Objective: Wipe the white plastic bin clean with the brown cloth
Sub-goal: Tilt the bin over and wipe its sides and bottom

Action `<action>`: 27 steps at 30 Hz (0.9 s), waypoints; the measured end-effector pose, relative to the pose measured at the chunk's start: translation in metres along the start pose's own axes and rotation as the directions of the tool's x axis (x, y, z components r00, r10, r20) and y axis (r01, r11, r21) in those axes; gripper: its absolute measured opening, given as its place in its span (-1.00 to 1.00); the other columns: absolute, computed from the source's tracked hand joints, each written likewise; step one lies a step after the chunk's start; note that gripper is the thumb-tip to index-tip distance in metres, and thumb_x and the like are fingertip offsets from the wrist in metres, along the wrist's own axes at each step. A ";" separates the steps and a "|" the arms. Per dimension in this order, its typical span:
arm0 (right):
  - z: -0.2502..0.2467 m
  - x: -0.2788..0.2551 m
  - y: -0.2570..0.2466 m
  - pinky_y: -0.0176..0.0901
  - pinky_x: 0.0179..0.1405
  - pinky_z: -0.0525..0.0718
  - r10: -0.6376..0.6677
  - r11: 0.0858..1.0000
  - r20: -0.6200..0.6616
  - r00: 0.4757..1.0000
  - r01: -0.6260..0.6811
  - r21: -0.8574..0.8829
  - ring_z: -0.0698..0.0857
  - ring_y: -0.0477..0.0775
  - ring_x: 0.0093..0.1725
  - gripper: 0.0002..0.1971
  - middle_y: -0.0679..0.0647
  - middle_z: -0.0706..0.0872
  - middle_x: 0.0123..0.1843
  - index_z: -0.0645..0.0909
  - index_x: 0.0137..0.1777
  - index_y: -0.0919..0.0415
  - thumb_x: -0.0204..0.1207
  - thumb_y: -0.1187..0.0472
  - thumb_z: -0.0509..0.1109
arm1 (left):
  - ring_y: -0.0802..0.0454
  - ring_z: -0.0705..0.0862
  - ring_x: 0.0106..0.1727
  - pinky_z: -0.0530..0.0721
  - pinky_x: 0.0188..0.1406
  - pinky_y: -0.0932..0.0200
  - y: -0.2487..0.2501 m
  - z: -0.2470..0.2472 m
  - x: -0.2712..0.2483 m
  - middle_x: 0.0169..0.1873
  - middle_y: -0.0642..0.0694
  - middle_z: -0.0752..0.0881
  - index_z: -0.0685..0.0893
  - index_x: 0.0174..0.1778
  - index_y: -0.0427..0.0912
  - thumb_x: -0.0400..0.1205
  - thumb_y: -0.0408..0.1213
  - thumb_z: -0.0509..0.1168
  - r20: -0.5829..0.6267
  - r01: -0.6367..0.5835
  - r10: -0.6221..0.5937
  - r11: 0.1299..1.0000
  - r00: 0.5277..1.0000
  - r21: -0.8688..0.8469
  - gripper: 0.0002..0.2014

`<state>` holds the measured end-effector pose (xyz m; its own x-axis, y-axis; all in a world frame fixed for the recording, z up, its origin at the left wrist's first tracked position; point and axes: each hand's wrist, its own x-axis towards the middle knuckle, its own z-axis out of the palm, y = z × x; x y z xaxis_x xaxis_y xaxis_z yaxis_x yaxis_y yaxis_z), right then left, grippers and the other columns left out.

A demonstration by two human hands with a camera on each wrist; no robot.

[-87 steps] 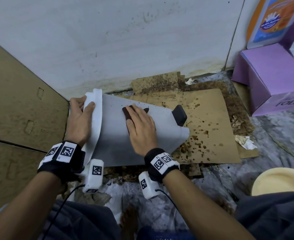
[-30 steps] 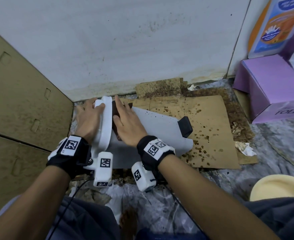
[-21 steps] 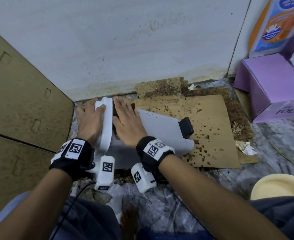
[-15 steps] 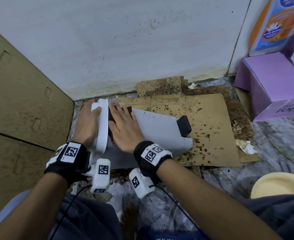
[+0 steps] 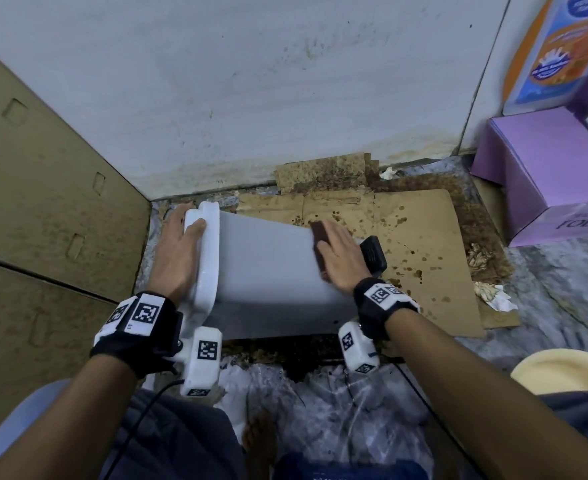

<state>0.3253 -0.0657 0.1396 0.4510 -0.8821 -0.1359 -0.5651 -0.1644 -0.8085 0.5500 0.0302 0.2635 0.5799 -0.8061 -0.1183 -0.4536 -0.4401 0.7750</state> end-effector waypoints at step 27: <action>-0.001 0.018 0.013 0.17 0.61 0.17 0.064 0.997 0.027 0.998 -0.062 -0.052 0.27 0.16 0.58 -0.50 0.14 0.30 0.63 0.19 0.64 0.14 0.72 0.05 -0.02 | -0.14 0.46 0.54 0.40 0.56 -0.18 -0.005 -0.003 -0.008 0.60 -0.07 0.44 0.28 0.71 0.01 0.82 -0.13 0.08 -0.009 0.025 -0.026 0.999 1.000 -0.038 -0.52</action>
<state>0.3252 -0.0847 0.1268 0.4329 -0.8783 -0.2028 -0.6273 -0.1319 -0.7676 0.5493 0.0402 0.2629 0.5973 -0.7909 -0.1326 -0.4130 -0.4451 0.7946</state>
